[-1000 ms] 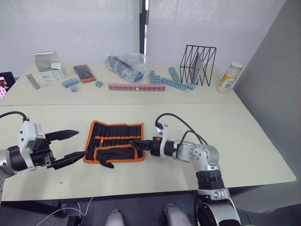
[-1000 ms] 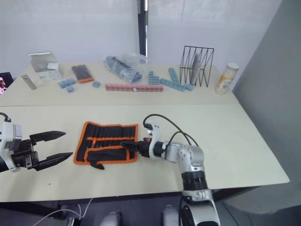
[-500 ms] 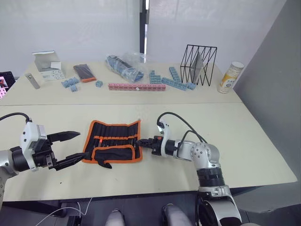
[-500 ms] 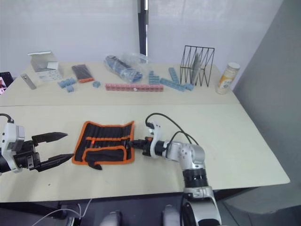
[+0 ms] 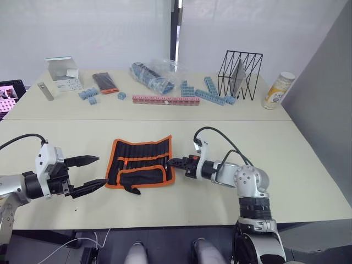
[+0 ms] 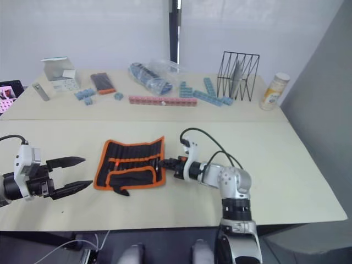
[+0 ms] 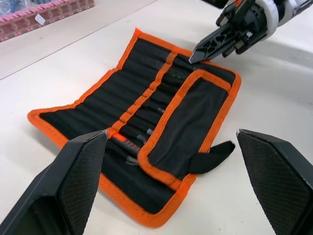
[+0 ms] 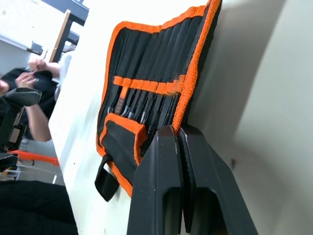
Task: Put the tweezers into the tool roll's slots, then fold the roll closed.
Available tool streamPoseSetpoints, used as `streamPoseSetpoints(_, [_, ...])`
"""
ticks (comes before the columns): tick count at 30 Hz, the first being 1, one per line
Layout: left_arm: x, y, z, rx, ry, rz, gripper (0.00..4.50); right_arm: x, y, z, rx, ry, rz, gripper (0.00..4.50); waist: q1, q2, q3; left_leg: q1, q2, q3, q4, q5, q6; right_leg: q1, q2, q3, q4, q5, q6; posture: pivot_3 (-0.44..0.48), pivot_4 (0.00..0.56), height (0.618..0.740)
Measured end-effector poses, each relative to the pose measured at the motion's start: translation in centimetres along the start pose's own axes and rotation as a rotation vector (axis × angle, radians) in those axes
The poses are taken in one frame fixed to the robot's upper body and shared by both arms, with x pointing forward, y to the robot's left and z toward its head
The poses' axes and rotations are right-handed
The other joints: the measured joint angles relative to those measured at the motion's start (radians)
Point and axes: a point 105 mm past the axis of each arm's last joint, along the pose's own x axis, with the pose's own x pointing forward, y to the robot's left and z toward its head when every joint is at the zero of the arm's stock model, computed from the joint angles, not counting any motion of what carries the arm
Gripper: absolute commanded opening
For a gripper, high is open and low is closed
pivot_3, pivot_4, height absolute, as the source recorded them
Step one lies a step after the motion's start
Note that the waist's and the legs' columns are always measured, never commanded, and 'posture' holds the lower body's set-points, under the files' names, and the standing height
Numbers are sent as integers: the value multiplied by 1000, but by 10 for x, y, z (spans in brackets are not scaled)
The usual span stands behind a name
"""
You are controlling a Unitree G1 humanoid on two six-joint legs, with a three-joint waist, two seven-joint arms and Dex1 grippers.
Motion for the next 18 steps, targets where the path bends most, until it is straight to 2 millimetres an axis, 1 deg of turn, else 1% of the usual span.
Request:
streamPoseSetpoints(5, [4,2,-3,1,10,-10,4500,-3,16,19,-54,-41,-3,24,0,1,1,-1,0,0,0,0,0,-1,0,0,0,0,0,0,150,740])
streamPoseSetpoints(7, [6,3,-3,1,6,-15,4500,-1,26,21,-85,-39,7,24,0,1,1,-1,0,-1,0,0,0,-1,1,0,1,1,1,0,150,740])
streamPoseSetpoints(13, [8,4,0,20,-3,-25,4500,16,52,7,-210,20,-5,24,-3,1,1,-4,0,-1,0,0,1,-5,1,0,2,2,3,0,150,740])
streamPoseSetpoints(14, [9,4,0,19,-3,-27,4500,19,54,3,-235,35,-13,24,-3,1,1,-5,0,-1,0,0,1,-5,1,0,2,2,4,0,150,740])
streamPoseSetpoints(18, [11,4,-1,12,-2,-36,4500,27,51,-1,-372,50,-95,24,-2,1,1,-5,0,-1,0,1,1,-5,1,0,2,2,3,0,150,740])
